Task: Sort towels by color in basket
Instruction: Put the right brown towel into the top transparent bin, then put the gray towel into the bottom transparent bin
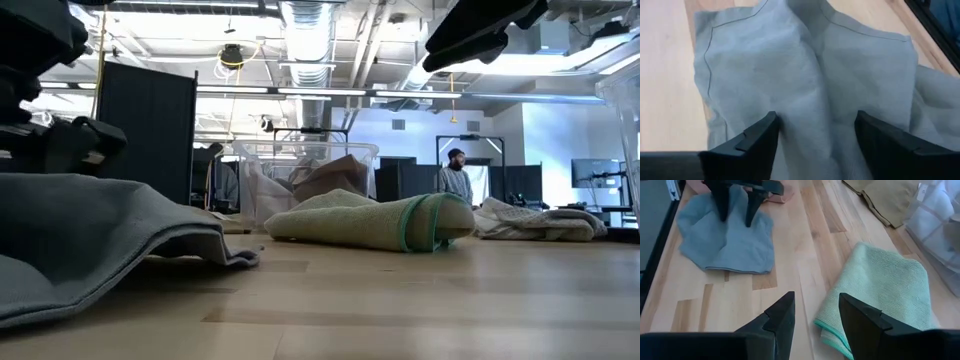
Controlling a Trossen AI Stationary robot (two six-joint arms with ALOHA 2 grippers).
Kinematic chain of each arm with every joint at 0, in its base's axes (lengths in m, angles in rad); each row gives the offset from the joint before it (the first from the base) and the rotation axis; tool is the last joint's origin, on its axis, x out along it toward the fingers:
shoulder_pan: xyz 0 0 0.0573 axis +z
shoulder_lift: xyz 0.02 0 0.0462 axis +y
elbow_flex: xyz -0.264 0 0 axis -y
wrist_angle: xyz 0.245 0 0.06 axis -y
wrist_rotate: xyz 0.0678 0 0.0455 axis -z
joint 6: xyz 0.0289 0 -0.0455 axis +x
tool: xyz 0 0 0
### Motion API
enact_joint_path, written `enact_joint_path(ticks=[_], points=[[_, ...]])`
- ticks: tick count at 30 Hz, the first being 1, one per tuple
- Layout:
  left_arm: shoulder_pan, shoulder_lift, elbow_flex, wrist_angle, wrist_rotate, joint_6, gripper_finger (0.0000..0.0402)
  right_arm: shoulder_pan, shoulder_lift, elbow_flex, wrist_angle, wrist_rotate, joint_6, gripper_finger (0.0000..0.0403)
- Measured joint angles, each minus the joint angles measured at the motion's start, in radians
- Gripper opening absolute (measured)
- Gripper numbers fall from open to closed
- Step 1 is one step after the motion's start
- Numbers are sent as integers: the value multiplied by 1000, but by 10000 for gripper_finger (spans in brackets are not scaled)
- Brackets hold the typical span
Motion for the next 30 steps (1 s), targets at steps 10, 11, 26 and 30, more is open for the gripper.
enact_joint_path(ticks=[10, 11, 26, 30], points=[[63, 107, 4, 33, 63, 47, 110, 53, 0, 0, 11, -3, 24, 179], [69, 116, 6, 41, 68, 54, 96, 58, 0, 0, 12, -3, 26, 179], [199, 76, 148, -76, 79, 404, 4, 125, 0, 0, 19, -3, 51, 179], [242, 74, 194, -62, 79, 491, 3, 131, 4, 1, 26, -3, 59, 179]])
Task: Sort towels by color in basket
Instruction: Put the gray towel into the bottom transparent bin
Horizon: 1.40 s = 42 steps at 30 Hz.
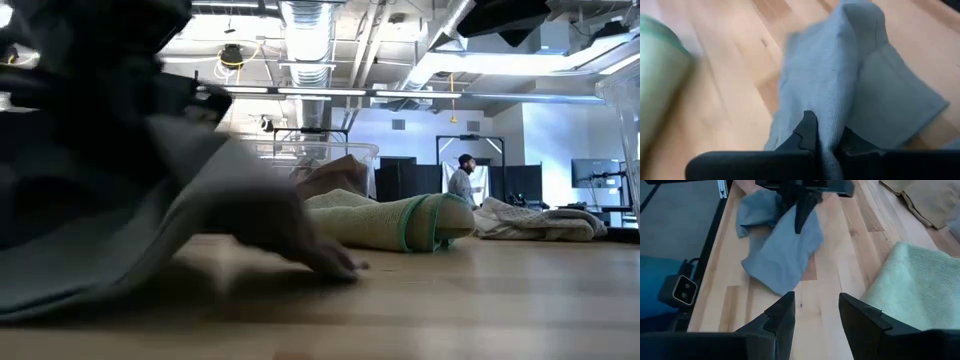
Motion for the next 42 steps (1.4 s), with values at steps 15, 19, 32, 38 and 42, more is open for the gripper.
enact_joint_path(ticks=[15, 19, 32, 38, 42], points=[[171, 1, 167, 79, 140, 179, 3, -78, 230, 0, 190, 7, -84, 249], [175, 2, 167, 75, 164, 179, 3, -109, 267, 0, 340, 3, -173, 260], [173, 2, 167, 74, 164, 189, 3, -248, 471, 0, 767, -159, -295, 261], [173, 1, 167, 86, 164, 203, 3, -270, 528, 0, 898, -211, -326, 261], [171, 0, 167, 119, 165, 210, 3, -275, 567, 3, 1021, -224, -374, 261]])
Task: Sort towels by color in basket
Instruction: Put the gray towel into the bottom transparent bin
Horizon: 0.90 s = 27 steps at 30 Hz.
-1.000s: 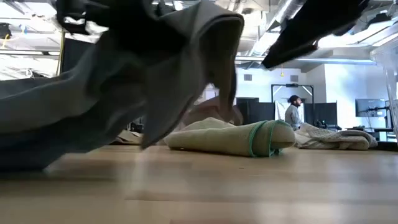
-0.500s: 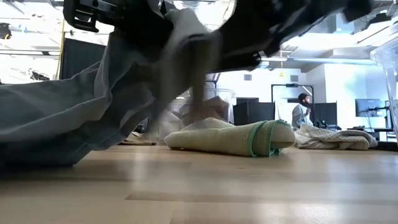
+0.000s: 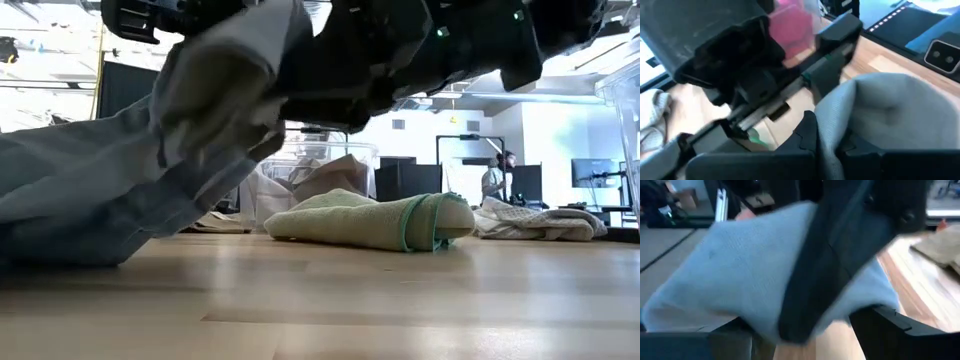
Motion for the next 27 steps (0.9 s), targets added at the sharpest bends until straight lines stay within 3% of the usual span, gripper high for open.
enact_joint_path(ticks=[7, 15, 22, 27], points=[[-10, 0, 0, 26, -5, 8, 10, -11, 40, 43, 41, 2, -44, 235], [-16, -2, 0, 8, -34, 2, 12, -13, 40, 43, 34, 26, -45, 89], [-56, -67, -1, -29, -152, 107, 33, -13, 29, 48, 35, 48, -49, 82], [-100, -186, 1, -89, -185, 146, 44, -14, -12, 43, -72, 79, -57, 33]])
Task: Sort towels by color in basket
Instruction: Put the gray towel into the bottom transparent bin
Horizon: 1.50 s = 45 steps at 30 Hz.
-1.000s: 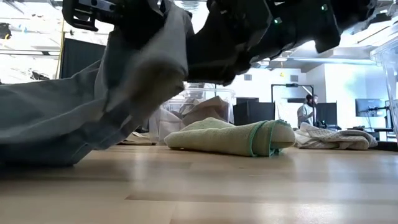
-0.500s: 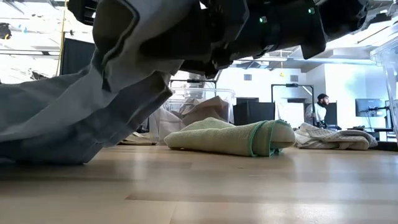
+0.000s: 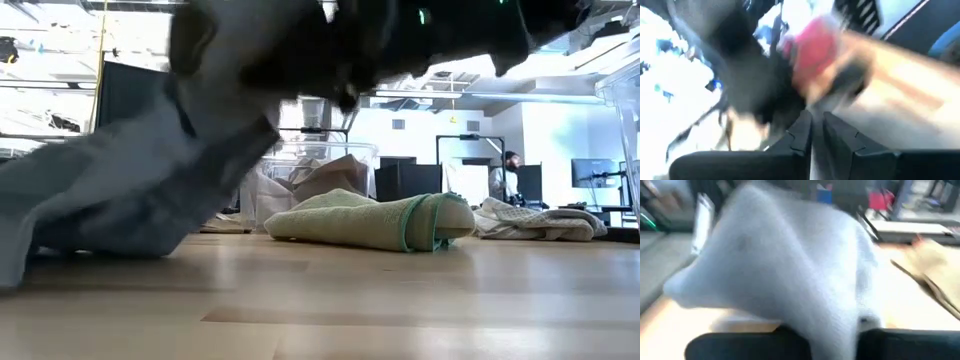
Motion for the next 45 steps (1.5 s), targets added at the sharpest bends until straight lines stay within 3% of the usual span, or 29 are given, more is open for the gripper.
enact_joint_path(ticks=[7, 15, 21, 27, 45], points=[[-38, -104, -1, -212, -66, -100, 80, 11, -98, 3, -161, 52, -8, 33], [-82, -115, -1, -414, -116, -246, 131, 124, -242, 2, -560, 10, 140, 34], [-107, -115, -1, -583, -219, -329, 139, 263, -348, 1, -760, 11, 292, 35], [-108, -115, -1, -648, -225, -389, 139, 358, -416, 1, -835, 48, 378, 35], [-108, -115, -1, -676, -226, -457, 139, 421, -564, 1, -924, 533, 238, 35]])
